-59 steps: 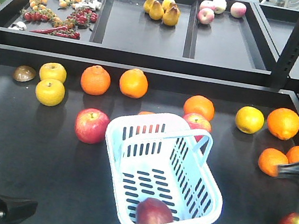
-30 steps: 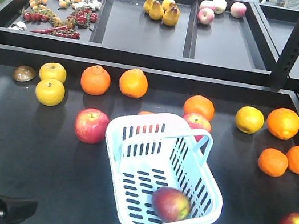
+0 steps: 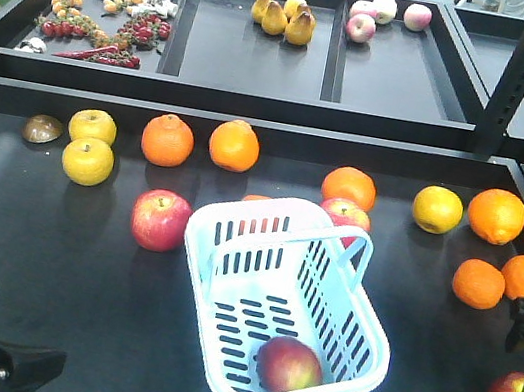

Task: Pick three apples into basket with both arms
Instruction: 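Reach the right gripper to a second red apple and grasp it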

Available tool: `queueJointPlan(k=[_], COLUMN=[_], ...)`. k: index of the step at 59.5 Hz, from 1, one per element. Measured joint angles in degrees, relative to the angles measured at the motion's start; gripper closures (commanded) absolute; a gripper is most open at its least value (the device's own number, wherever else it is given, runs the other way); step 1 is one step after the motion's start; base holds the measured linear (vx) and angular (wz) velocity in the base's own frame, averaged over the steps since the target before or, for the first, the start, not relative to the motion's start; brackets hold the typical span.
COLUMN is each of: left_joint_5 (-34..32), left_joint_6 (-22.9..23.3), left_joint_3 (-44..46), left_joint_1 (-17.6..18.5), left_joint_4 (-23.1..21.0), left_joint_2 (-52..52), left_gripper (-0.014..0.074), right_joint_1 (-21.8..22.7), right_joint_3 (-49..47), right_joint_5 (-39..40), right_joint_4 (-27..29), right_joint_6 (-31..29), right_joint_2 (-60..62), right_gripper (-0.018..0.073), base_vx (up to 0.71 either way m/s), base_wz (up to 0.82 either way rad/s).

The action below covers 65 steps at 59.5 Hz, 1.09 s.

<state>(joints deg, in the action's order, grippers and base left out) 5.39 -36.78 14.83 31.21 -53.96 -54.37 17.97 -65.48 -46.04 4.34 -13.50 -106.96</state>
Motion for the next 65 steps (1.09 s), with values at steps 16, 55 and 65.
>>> queueJointPlan(k=[16,55,65], left_joint_5=[0.0,0.0,0.0], left_joint_6=[0.0,0.0,0.0], left_joint_3=[0.0,0.0,0.0], left_joint_1=[0.0,0.0,0.0], left_joint_4=[0.0,0.0,0.0], left_joint_2=[0.0,0.0,0.0], left_gripper=[0.0603,0.0603,0.0603], right_joint_1=[0.0,-0.7,-4.2], right_joint_3=[-0.1,-0.3,-0.3], right_joint_5=[-0.4,-1.5,-4.5], right_joint_4=[-1.1,8.1,14.6], right_joint_6=[0.0,-11.1,-17.6], right_joint_2=[-6.7,-1.9,9.8], right_gripper=[-0.0041,0.0568,0.0564], base_vx=[0.00,0.00,0.00], base_wz=[0.00,0.00,0.00])
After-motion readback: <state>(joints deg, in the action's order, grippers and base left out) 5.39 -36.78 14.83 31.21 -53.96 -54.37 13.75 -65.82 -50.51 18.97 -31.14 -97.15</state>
